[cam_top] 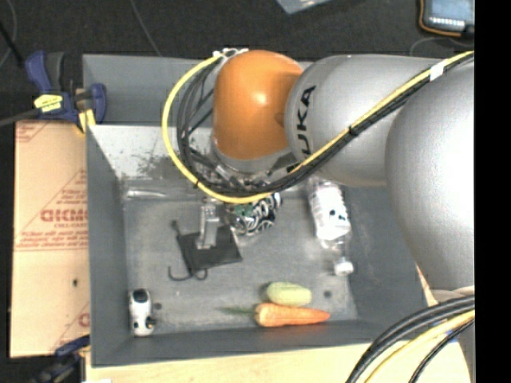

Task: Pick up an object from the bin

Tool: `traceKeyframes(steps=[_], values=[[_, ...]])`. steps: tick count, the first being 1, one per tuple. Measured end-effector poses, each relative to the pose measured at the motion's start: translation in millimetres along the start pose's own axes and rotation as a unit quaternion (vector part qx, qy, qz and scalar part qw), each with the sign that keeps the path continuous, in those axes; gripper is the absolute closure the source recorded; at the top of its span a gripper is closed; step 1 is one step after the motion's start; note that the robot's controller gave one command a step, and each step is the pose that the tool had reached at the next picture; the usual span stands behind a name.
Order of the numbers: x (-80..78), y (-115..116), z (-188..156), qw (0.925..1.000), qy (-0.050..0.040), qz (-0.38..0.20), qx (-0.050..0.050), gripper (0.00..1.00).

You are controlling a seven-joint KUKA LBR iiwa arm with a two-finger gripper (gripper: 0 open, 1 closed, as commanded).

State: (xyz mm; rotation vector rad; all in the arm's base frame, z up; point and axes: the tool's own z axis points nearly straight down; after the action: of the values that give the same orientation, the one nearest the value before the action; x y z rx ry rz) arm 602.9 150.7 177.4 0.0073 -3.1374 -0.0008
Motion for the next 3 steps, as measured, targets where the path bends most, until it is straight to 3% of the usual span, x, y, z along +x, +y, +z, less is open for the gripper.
traceKeyframes(steps=[1, 2, 3], values=[[-1.4, -0.8, -5.2, 1.0000, -0.0038, 0.002, -0.001, 0.00], [7.0, -29.9, 47.8, 0.9987, -0.0043, -0.050, 0.000, 0.00], [18.0, -58.2, 47.6, 0.9943, -0.0036, -0.107, 0.000, 0.00]])
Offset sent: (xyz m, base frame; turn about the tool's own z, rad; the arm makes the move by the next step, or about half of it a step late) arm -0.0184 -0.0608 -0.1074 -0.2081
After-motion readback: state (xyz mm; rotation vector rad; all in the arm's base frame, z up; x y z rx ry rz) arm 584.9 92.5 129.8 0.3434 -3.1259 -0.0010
